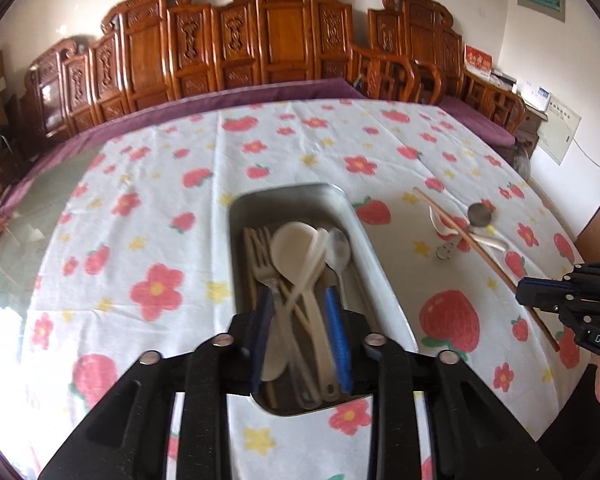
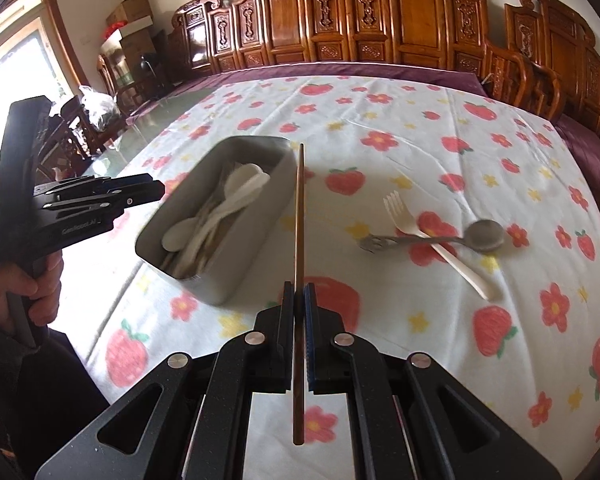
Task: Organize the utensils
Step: 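Lower the wooden chopstick into the metal tray and open the right gripper, then move both grippers toward the metal spoon and white plastic fork on the cloth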
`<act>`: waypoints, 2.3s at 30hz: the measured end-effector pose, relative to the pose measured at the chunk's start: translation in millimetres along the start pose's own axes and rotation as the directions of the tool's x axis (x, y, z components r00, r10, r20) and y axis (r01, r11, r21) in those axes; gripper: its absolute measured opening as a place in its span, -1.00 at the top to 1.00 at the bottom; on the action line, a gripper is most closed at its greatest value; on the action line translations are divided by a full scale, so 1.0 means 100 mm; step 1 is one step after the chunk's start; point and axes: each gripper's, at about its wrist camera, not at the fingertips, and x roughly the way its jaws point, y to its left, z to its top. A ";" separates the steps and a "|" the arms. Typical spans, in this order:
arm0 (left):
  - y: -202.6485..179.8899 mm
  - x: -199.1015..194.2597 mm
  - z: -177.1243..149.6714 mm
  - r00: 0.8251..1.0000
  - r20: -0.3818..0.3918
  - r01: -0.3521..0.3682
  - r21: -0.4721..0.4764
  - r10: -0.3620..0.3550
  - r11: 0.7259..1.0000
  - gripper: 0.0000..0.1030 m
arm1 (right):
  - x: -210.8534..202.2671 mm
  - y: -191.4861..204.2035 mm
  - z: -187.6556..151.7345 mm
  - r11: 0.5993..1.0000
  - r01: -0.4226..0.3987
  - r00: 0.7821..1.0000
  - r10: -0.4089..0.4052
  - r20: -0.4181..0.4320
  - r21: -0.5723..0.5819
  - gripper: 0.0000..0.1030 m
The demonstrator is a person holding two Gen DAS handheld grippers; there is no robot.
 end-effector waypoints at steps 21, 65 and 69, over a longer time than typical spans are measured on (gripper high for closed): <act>0.72 -0.17 -0.14 0.993 0.095 -0.054 -0.140 0.067 0.989 -0.67 | 0.59 0.58 0.45 0.996 -0.085 0.996 0.086 -0.034 0.022 0.88; 0.31 -0.10 -0.06 0.995 0.103 0.004 -0.087 0.005 0.996 -0.67 | 0.52 0.08 0.35 0.999 0.026 0.999 -0.026 0.021 0.033 0.85; 0.04 -0.06 -0.05 0.995 0.094 0.037 -0.028 -0.034 0.999 -0.67 | 0.28 -0.33 0.08 0.992 0.118 0.992 -0.120 0.031 0.052 0.58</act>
